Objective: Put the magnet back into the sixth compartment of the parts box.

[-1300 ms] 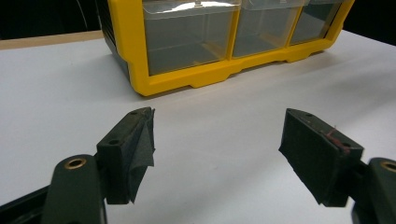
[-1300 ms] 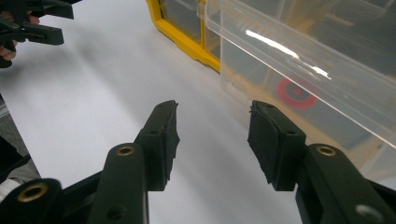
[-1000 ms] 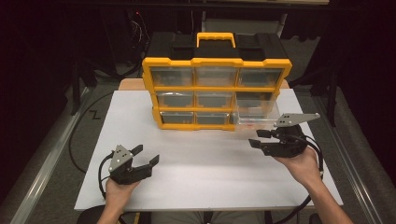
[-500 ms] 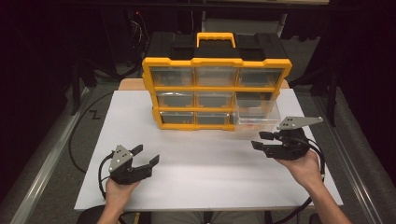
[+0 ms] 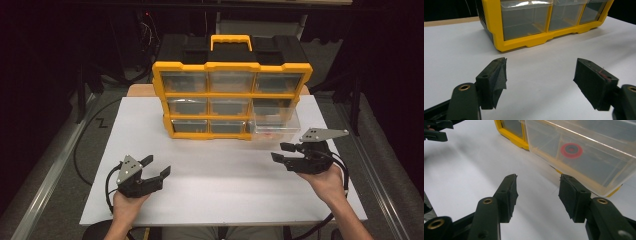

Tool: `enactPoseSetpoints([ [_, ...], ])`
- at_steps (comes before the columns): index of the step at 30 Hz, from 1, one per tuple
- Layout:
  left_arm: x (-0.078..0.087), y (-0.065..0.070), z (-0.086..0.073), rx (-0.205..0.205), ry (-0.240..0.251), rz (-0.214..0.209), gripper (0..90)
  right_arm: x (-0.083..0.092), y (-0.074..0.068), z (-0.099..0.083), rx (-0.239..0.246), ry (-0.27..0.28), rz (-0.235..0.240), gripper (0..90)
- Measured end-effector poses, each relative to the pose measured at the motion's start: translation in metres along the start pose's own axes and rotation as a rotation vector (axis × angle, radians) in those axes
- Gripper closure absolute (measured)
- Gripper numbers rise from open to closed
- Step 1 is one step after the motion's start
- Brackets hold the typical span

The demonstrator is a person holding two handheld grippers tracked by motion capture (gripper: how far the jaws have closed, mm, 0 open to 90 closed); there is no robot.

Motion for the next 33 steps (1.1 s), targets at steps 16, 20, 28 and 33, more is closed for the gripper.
enactPoseSetpoints([
  [16, 0.000, 0.000, 0.000, -0.001, 0.000, 0.000, 26.3, -0.003, 0.004, -0.014, -0.020, 0.021, -0.011, 49.3],
  [20, 0.000, 0.000, 0.000, 0.000, 0.000, 0.000, 26.3, -0.004, 0.004, -0.016, -0.024, 0.025, -0.012, 49.0],
  [28, 0.000, 0.000, 0.000, 0.000, 0.001, 0.000, 26.3, -0.008, 0.005, -0.023, -0.035, 0.026, -0.015, 48.6],
  [33, 0.000, 0.000, 0.000, -0.002, 0.001, 0.000, 26.3, -0.009, 0.005, -0.027, -0.036, 0.023, -0.019, 48.3],
])
Point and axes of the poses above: each handheld gripper's, and its own axes: x roughly backward along the jaws, z roughly out of its top, y roughly to its right, the point moved 1 cm from there along -x, roughly forward along the jaws, and after that the axes turned 1 degree about -y, right-handed, at the moved point
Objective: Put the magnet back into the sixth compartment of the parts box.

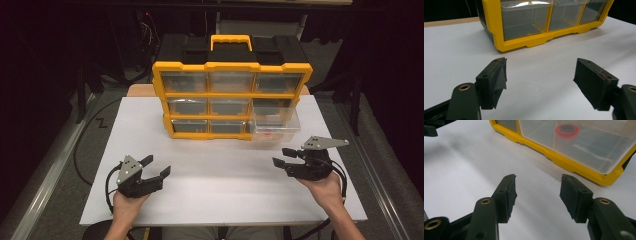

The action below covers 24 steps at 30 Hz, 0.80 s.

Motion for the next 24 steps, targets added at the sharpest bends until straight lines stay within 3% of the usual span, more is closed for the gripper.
enactPoseSetpoints([
  [24, -0.001, 0.000, 0.000, 0.002, -0.002, 0.000, 26.3, -0.005, 0.002, -0.017, -0.020, 0.009, -0.011, 47.1],
])
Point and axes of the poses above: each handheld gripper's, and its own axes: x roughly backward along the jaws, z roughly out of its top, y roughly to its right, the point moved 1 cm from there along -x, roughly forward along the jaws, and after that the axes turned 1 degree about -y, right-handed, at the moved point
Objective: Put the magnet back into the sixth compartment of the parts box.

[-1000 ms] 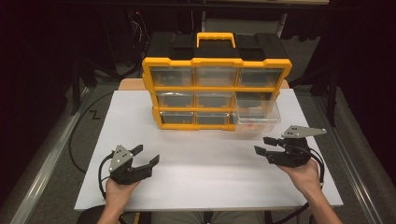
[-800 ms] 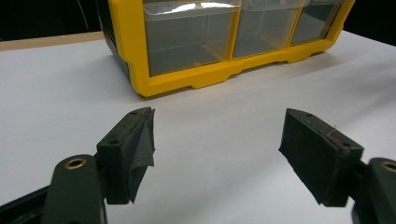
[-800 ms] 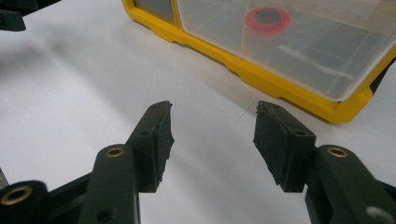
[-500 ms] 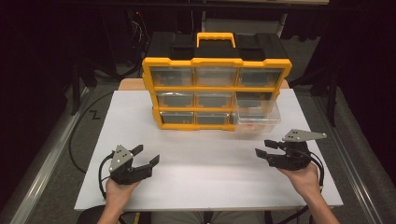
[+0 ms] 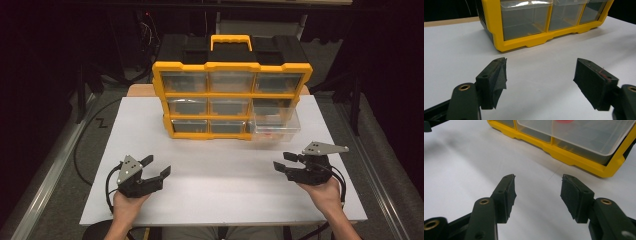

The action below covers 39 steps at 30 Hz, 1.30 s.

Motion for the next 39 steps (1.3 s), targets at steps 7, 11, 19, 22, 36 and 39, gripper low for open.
enactPoseSetpoints([
  [7, 0.000, 0.000, 0.000, 0.000, 0.000, 0.000, 26.3, -0.002, 0.000, -0.004, 0.000, -0.002, -0.003, 46.9],
  [11, 0.000, 0.000, 0.000, 0.001, 0.001, 0.000, 26.3, -0.002, 0.001, -0.008, -0.002, 0.008, -0.008, 46.7],
  [19, 0.000, 0.000, 0.000, 0.001, 0.001, 0.001, 26.4, -0.002, 0.002, -0.013, -0.013, 0.010, -0.013, 46.3],
  [22, 0.000, 0.000, 0.000, -0.001, 0.000, 0.000, 26.4, -0.002, 0.002, -0.015, -0.009, 0.014, -0.016, 45.9],
  [36, 0.000, 0.000, 0.000, -0.002, 0.002, 0.003, 26.4, -0.003, 0.004, -0.023, -0.015, 0.025, -0.023, 45.7],
  [39, 0.000, 0.000, 0.000, -0.003, 0.002, 0.003, 26.4, -0.003, 0.005, -0.026, -0.020, 0.028, -0.025, 45.7],
])
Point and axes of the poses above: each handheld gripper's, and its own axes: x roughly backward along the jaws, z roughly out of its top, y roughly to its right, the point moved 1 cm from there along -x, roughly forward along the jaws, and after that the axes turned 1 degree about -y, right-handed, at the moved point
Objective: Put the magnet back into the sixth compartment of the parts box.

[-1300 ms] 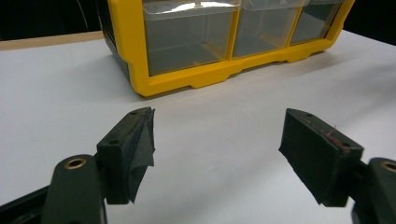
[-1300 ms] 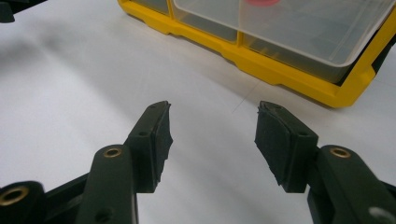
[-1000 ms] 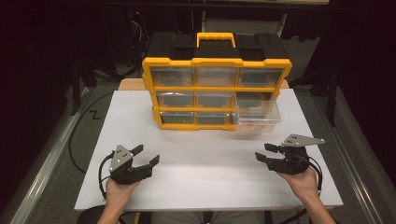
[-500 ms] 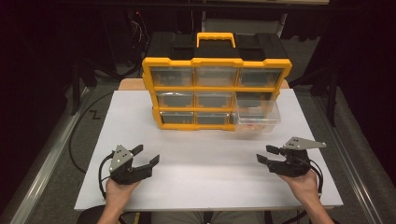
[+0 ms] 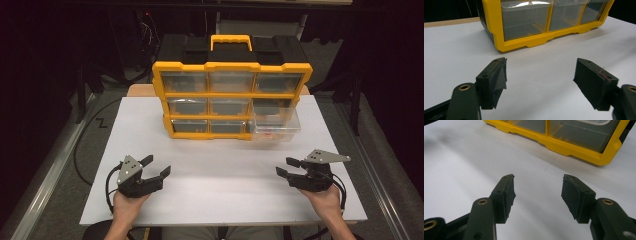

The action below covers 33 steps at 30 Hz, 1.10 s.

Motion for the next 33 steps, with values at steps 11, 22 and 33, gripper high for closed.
enactPoseSetpoints([
  [11, 0.000, 0.000, 0.000, 0.000, 0.000, 0.000, 26.4, -0.002, 0.002, -0.006, -0.014, 0.000, -0.006, 45.6],
  [22, 0.000, 0.000, 0.000, 0.001, 0.001, 0.000, 26.4, 0.000, 0.006, -0.014, -0.028, 0.013, -0.020, 45.4],
  [33, 0.000, 0.000, 0.000, -0.001, 0.002, 0.000, 26.4, 0.002, 0.008, -0.021, -0.039, 0.041, -0.027, 44.1],
])
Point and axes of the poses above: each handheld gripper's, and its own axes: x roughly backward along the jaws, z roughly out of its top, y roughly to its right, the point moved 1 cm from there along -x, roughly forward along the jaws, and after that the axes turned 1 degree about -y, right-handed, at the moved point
